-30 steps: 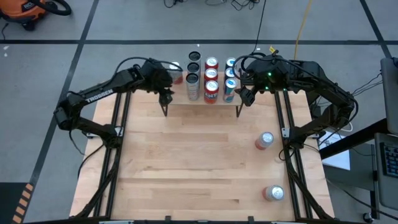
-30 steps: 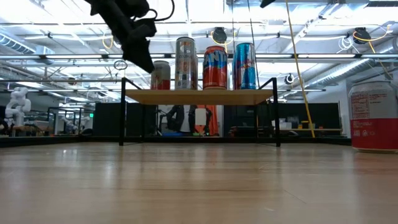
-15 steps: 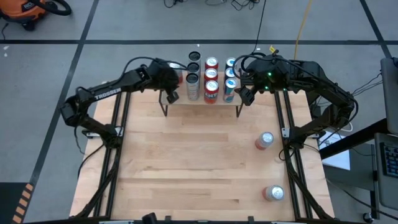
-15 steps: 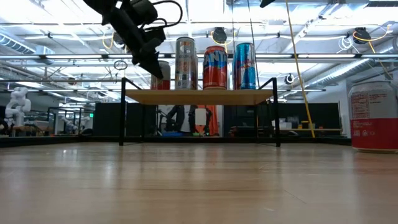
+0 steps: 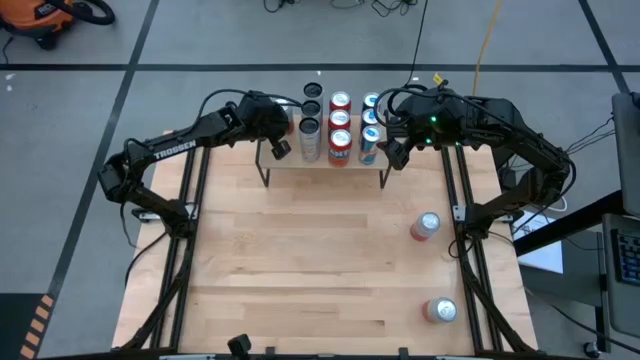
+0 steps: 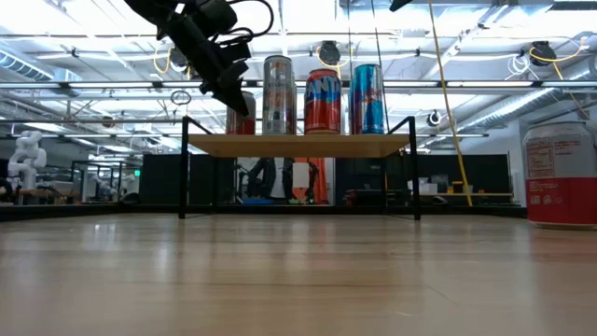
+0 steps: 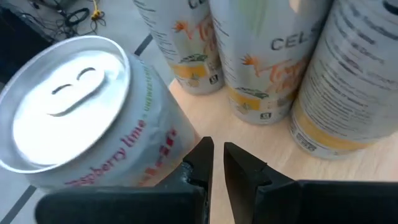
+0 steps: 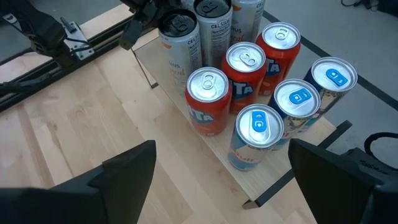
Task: Place canned beverage on shelf
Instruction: Put the left pink and white soda can on the shelf
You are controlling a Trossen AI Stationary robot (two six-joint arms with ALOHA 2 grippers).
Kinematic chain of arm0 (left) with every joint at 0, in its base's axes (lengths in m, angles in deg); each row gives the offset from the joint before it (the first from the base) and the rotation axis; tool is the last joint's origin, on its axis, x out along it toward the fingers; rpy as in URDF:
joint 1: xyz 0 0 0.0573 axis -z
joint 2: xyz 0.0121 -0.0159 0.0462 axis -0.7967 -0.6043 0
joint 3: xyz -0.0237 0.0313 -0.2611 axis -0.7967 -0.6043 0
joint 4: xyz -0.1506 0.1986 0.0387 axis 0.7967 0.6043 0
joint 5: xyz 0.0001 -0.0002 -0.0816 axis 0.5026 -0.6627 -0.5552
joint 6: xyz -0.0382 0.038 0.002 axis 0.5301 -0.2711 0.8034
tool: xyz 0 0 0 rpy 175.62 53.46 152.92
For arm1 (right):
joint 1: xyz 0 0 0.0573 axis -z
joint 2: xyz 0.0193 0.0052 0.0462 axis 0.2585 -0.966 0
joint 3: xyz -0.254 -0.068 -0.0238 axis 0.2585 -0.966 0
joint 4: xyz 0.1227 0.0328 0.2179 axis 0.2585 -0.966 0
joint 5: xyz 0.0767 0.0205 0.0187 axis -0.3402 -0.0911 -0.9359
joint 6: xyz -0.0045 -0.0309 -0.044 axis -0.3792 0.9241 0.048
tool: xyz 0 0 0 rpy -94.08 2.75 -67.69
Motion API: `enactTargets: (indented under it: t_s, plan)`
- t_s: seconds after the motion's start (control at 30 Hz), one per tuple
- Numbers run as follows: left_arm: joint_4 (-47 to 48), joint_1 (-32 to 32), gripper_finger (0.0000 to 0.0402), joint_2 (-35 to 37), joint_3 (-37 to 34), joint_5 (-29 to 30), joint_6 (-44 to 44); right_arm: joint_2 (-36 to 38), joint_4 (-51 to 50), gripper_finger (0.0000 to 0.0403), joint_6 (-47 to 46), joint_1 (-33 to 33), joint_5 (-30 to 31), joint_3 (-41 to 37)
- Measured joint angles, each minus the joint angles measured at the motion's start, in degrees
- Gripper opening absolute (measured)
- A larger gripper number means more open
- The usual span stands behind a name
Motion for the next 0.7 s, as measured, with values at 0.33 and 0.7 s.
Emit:
enactTargets:
  t_s: [0.33, 0.7]
  plan:
    - [-3.7, -0.3, 0.0038, -2.4, 0.0, 0.2, -1.0, 0.0, 0.0, 0.0345, 0.4, 0.0, 0.0, 0.0]
    - [-5.0, -0.5, 0.0037, -2.2, 1.3, -2.0, -2.8, 0.0, 0.0, 0.0345, 0.4, 0.0, 0.0, 0.0]
